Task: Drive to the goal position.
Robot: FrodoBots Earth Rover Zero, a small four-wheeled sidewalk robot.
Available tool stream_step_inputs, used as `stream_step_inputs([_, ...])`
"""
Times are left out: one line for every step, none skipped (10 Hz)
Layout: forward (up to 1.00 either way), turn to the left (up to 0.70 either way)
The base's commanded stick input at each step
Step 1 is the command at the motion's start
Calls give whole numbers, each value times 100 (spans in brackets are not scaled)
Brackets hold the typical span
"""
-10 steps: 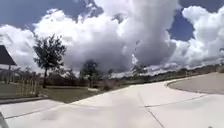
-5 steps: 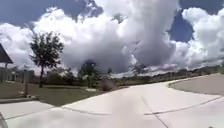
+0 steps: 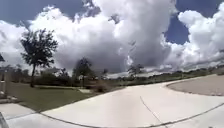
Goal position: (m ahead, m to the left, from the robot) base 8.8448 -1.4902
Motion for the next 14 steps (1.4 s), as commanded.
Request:
stream_step_inputs([85,-29])
stream_step_inputs([85,-28])
stream_step_inputs([85,0])
stream_step_inputs([85,0])
stream_step_inputs([85,0])
stream_step_inputs([85,0])
stream_step_inputs([85,0])
stream_step_inputs([85,0])
stream_step_inputs([85,0])
stream_step_inputs([85,0])
stream_step_inputs([85,0])
stream_step_inputs([85,0])
stream_step_inputs([85,0])
stream_step_inputs([85,0])
